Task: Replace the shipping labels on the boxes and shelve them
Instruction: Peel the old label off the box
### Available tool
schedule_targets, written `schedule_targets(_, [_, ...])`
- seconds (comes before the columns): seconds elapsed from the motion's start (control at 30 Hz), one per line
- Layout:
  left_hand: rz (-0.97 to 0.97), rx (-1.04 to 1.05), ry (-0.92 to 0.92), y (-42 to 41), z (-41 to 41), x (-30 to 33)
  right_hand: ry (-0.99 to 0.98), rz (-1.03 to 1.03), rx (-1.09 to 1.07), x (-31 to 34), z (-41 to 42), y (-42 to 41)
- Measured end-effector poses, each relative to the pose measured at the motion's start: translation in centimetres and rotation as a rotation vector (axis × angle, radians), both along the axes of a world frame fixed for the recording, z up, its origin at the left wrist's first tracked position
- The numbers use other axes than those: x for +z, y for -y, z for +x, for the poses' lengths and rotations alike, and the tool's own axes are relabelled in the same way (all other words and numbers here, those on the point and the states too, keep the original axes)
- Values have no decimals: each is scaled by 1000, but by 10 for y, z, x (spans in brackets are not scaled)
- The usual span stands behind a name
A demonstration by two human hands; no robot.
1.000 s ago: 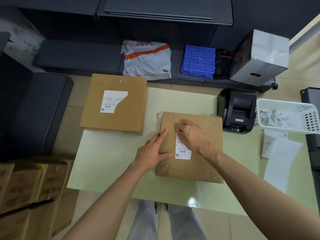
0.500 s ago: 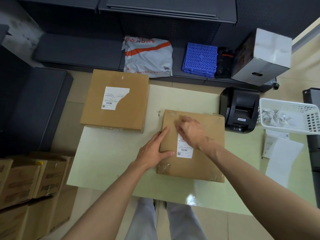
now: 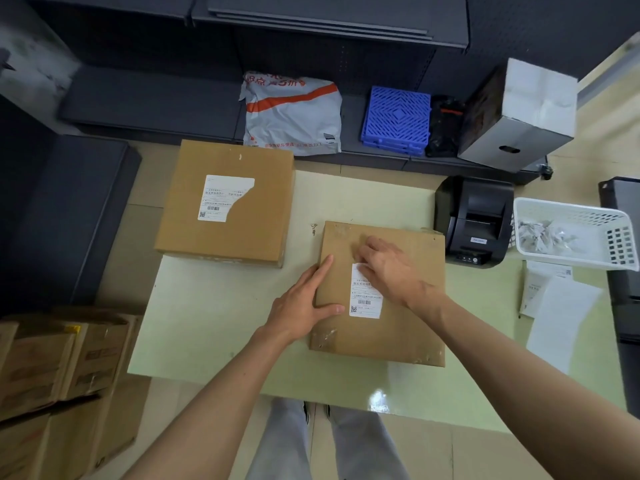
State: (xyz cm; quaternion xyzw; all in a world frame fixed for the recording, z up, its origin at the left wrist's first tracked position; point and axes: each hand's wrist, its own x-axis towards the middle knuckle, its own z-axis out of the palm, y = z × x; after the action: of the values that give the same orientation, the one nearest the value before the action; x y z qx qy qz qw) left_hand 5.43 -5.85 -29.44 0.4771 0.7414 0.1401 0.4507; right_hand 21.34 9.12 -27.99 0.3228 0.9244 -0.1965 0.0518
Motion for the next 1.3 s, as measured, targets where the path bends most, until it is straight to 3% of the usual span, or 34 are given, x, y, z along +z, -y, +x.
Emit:
schedule_targets(0.2, [-4, -10, -7, -1, 0, 1, -24, 74, 64, -4, -14, -1])
schedule_targets(0.53, [-15, -12, -22, -1, 0, 2, 233, 164, 187, -4, -8, 4])
schedule_targets(0.8, [-21, 8, 29, 0, 1, 3, -29, 54, 57, -6, 4, 4])
schedule_targets(1.17, [-33, -3, -3, 0, 0, 3, -23, 167, 68, -6, 13, 17])
schedule_targets(1.3, [-41, 0, 5, -1, 2, 5, -83, 61, 22, -7, 22, 19])
